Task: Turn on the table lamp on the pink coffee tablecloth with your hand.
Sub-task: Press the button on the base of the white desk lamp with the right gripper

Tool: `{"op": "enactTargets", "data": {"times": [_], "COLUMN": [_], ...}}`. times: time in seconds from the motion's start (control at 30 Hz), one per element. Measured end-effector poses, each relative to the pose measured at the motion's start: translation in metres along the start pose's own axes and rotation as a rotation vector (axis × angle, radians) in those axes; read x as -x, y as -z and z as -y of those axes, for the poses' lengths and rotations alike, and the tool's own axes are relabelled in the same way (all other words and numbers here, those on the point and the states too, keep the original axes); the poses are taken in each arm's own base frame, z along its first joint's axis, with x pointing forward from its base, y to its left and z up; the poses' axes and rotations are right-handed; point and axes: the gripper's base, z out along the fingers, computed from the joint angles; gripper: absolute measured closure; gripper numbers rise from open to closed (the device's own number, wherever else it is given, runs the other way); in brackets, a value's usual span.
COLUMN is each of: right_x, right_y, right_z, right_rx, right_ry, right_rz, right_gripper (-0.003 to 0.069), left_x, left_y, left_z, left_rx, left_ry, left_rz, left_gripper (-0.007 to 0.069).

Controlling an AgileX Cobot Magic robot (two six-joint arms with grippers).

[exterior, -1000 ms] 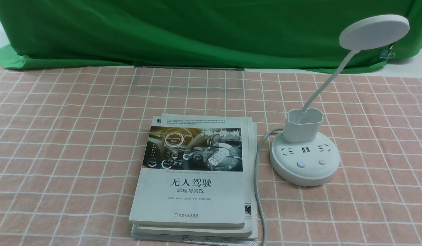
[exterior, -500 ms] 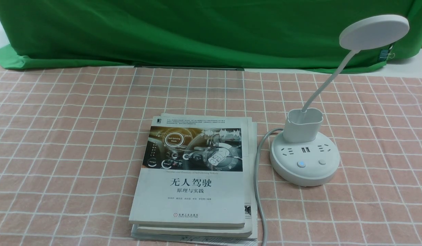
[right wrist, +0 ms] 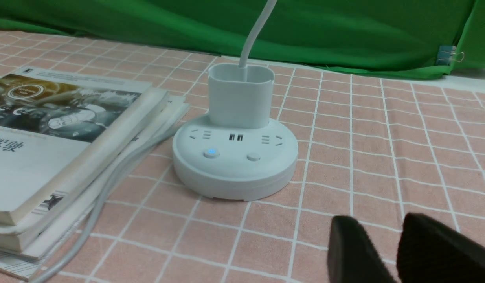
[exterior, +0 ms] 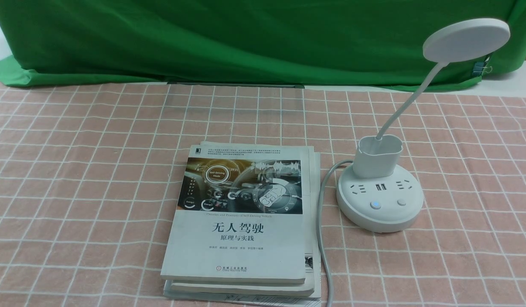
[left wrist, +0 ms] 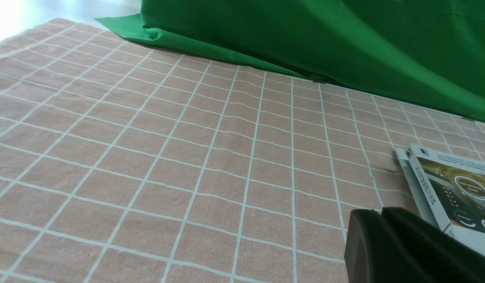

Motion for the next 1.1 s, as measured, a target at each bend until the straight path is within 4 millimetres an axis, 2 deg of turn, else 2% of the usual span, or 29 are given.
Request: {"op": "enactTargets", "data": {"times": [0.43, 0.57, 0.73, 0.93, 1.03, 1.1], "right_x": [0.000, 0.005, 0.020, 0.031, 0.032, 0.030], "right_y": [0.000, 0.000, 0.002, 0.006, 0.006, 0.004], "right_z": [0.000, 0.001, 0.005, 0.008, 0.008, 0.007], "right_rx": [-0.001, -0.014, -0.038, -0.028, -0.017, -0.014], "right_ry": [0.000, -0.011, -0.179, -0.344, -0.407, -0.420], "right_rz": [0.003, 0.055, 0.229, 0.360, 0.371, 0.323], "right_gripper": [0.0417, 0.0417, 0.0417, 0.0418, 0.0422, 0.0464], "left_x": [0.000, 0.000, 0.000, 0.000, 0.000, 0.000], "left_y": [0.000, 0.000, 0.000, 0.000, 0.000, 0.000], "left_z": [0.000, 0.000, 0.000, 0.000, 0.000, 0.000], "left_rx": [0.000, 0.000, 0.000, 0.000, 0.000, 0.000], "left_ry": [0.000, 0.000, 0.000, -0.001, 0.000, 0.000], "left_rz": [0.000, 0.000, 0.000, 0.000, 0.000, 0.000], "left_gripper": [0.0606, 0.0606, 0.0606, 0.0606, 0.0606, 0.0606]}}
